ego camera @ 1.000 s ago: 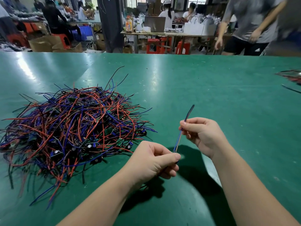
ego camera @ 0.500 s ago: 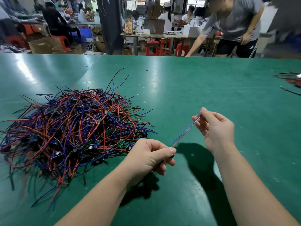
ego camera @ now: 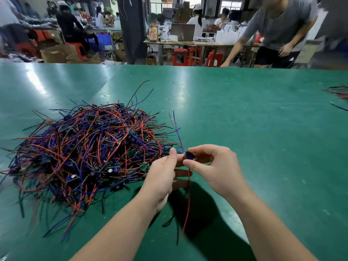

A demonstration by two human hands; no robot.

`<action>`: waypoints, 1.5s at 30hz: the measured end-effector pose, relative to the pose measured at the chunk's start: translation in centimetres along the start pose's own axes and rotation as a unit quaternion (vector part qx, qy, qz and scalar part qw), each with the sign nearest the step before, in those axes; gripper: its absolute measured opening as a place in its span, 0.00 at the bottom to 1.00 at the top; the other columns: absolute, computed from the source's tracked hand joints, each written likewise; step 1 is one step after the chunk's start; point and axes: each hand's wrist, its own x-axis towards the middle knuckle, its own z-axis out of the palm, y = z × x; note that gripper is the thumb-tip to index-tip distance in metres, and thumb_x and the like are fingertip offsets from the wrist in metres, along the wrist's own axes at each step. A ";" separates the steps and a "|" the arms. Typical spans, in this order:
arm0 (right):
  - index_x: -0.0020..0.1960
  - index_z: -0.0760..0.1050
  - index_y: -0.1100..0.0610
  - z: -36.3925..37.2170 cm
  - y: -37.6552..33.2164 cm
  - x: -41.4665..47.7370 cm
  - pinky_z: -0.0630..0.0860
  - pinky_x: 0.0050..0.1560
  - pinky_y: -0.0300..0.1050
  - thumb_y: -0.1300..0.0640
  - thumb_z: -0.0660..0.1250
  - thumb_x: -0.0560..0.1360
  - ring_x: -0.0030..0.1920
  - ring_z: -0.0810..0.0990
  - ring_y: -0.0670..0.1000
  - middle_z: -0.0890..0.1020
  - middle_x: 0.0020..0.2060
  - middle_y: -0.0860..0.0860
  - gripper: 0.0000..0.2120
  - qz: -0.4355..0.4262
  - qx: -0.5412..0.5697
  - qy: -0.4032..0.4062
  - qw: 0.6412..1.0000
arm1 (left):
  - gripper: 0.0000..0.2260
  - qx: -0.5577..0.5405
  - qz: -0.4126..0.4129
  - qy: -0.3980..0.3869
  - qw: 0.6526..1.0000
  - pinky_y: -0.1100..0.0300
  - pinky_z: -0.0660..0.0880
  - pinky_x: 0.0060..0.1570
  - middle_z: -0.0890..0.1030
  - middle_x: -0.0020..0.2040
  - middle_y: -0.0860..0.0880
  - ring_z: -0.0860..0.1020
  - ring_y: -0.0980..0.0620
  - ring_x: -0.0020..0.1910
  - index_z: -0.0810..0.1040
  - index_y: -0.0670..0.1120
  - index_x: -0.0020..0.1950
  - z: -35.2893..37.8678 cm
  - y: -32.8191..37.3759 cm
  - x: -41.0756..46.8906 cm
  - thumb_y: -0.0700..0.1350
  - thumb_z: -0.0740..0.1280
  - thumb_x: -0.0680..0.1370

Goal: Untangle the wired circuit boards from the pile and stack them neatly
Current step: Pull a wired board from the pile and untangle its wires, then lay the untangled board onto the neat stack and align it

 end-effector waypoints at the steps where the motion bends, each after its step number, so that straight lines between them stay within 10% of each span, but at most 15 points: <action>1: 0.39 0.81 0.48 -0.1 0.1 0.1 0.75 0.38 0.31 0.58 0.79 0.65 0.33 0.80 0.39 0.83 0.31 0.40 0.09 0.007 0.003 0.009 1.000 | 0.21 0.005 -0.001 -0.014 1.000 0.54 0.80 0.37 0.85 0.43 0.48 0.81 0.51 0.37 0.83 0.44 0.48 0.1 0.0 0.1 0.55 0.55 0.81; 5: 0.35 0.80 0.51 -2.1 1.3 2.1 0.80 0.40 0.45 0.62 0.76 0.65 0.32 0.82 0.48 0.84 0.30 0.49 0.08 0.064 -0.020 0.041 0.997 | 0.21 0.045 0.006 -0.048 0.998 0.59 0.78 0.38 0.84 0.48 0.51 0.79 0.55 0.36 0.82 0.47 0.51 0.5 -0.2 0.0 0.55 0.53 0.81; 12: 0.40 0.80 0.55 -10.9 6.8 7.0 0.68 0.40 0.38 0.63 0.74 0.66 0.38 0.79 0.52 0.83 0.37 0.54 0.05 0.152 -0.266 0.126 0.944 | 0.17 0.065 0.017 -0.017 0.998 0.62 0.77 0.39 0.84 0.49 0.50 0.79 0.57 0.34 0.81 0.48 0.51 -0.1 0.3 0.4 0.51 0.52 0.83; 24: 0.38 0.77 0.59 -12.5 11.5 6.5 0.68 0.41 0.44 0.60 0.70 0.73 0.42 0.72 0.57 0.81 0.42 0.58 0.06 0.205 -0.383 0.135 0.890 | 0.12 0.194 0.168 0.044 0.966 0.60 0.78 0.33 0.82 0.43 0.50 0.78 0.57 0.34 0.81 0.51 0.46 -0.2 -0.4 -0.3 0.42 0.59 0.81; 27: 0.44 0.80 0.64 -12.1 10.3 6.5 0.72 0.40 0.46 0.63 0.65 0.73 0.42 0.73 0.60 0.79 0.43 0.60 0.05 0.211 -0.450 0.091 0.863 | 0.08 0.299 0.300 0.081 0.902 0.60 0.78 0.42 0.82 0.45 0.52 0.79 0.58 0.40 0.82 0.48 0.50 -0.9 0.8 -0.6 0.41 0.62 0.79; 32: 0.53 0.80 0.62 -9.2 6.8 5.3 0.72 0.51 0.49 0.61 0.64 0.73 0.53 0.76 0.61 0.78 0.52 0.59 0.11 0.142 -0.393 0.118 0.901 | 0.13 0.587 0.384 0.306 0.644 0.52 0.67 0.54 0.80 0.55 0.48 0.74 0.45 0.53 0.80 0.47 0.57 -5.2 4.4 0.1 0.43 0.65 0.74; 37: 0.44 0.82 0.56 -3.7 4.5 2.4 0.67 0.42 0.37 0.60 0.66 0.72 0.41 0.77 0.49 0.84 0.41 0.50 0.06 0.110 -0.264 0.045 0.957 | 0.15 0.651 0.159 0.381 0.638 0.46 0.64 0.59 0.78 0.59 0.45 0.73 0.39 0.57 0.79 0.48 0.60 -8.9 5.7 0.5 0.49 0.68 0.74; 45: 0.43 0.82 0.56 -1.4 5.1 1.1 0.63 0.39 0.32 0.61 0.67 0.72 0.38 0.76 0.46 0.83 0.38 0.48 0.05 0.074 -0.228 0.046 0.970 | 0.07 0.607 0.278 0.400 0.628 0.48 0.64 0.53 0.83 0.47 0.49 0.76 0.42 0.48 0.85 0.52 0.47 -9.5 6.4 0.3 0.53 0.72 0.73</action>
